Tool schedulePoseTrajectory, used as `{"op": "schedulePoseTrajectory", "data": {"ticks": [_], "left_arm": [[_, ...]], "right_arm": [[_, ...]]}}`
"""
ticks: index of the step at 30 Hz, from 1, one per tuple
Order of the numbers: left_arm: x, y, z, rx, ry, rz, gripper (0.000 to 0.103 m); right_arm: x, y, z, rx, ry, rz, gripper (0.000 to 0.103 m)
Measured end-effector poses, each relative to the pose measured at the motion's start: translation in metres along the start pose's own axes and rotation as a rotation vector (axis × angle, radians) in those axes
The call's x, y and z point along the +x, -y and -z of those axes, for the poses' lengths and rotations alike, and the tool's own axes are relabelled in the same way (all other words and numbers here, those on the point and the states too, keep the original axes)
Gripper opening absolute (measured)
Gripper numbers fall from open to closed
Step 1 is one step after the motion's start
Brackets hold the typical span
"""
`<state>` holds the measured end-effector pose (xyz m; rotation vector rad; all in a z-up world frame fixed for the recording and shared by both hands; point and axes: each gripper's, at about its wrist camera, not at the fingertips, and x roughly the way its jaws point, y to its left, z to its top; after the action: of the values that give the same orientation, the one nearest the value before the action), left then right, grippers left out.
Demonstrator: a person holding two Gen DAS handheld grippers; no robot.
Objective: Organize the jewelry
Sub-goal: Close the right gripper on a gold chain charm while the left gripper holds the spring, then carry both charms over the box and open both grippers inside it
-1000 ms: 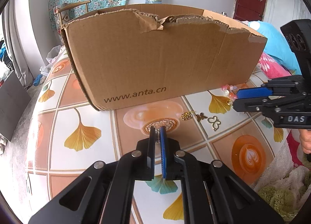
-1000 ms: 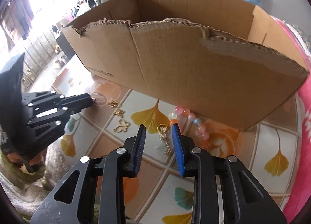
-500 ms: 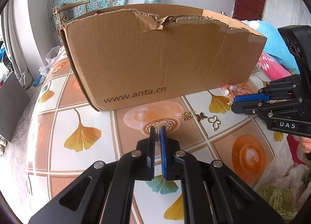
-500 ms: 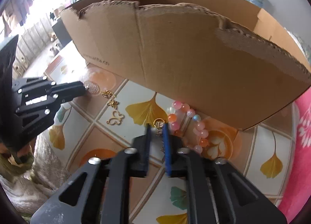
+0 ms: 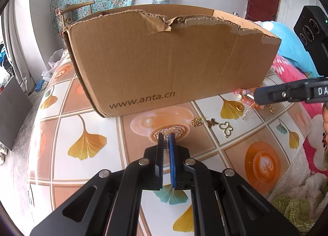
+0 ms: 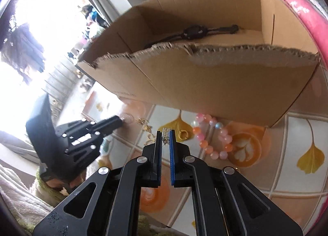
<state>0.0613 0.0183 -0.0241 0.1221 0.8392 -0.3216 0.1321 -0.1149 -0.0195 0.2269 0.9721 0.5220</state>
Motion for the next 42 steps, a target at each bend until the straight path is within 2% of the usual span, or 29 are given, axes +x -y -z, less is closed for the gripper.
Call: {"op": "schedulePoseTrajectory", "data": {"ticks": [10,13,14,17,24,28,34,40,42], "left_arm": [[-0.001,-0.006,-0.001,-0.02,-0.045,0.045,0.005],[-0.003,-0.009,-0.002,-0.039,-0.059,0.056,0.013],[-0.003,-0.009,-0.002,-0.044,-0.065,0.056,0.019],[-0.002,-0.008,-0.005,-0.048,-0.077,0.058,0.022],[0.005,-0.002,-0.014,-0.034,-0.116,0.01,0.022],[0.009,0.009,-0.018,0.015,-0.144,-0.033,0.022],[0.013,0.011,-0.024,0.001,-0.185,-0.05,0.021],[0.014,0.012,-0.028,0.002,-0.207,-0.069,0.011],[0.013,0.014,-0.028,0.009,-0.205,-0.072,0.004]], "right_arm": [[0.002,-0.004,0.001,-0.031,0.002,-0.002,0.005],[0.003,-0.005,0.003,-0.041,0.008,0.0,0.005],[0.003,-0.004,0.002,-0.041,0.008,-0.003,0.005],[0.004,-0.002,0.004,-0.039,0.01,-0.014,0.005],[-0.002,0.005,0.006,-0.045,0.038,-0.022,0.005],[-0.006,0.011,0.007,-0.046,0.049,-0.032,0.005],[-0.01,0.016,0.008,-0.047,0.066,-0.053,0.005],[-0.014,0.025,0.008,-0.036,0.081,-0.068,0.005],[-0.017,0.027,0.008,-0.036,0.087,-0.073,0.005]]}}
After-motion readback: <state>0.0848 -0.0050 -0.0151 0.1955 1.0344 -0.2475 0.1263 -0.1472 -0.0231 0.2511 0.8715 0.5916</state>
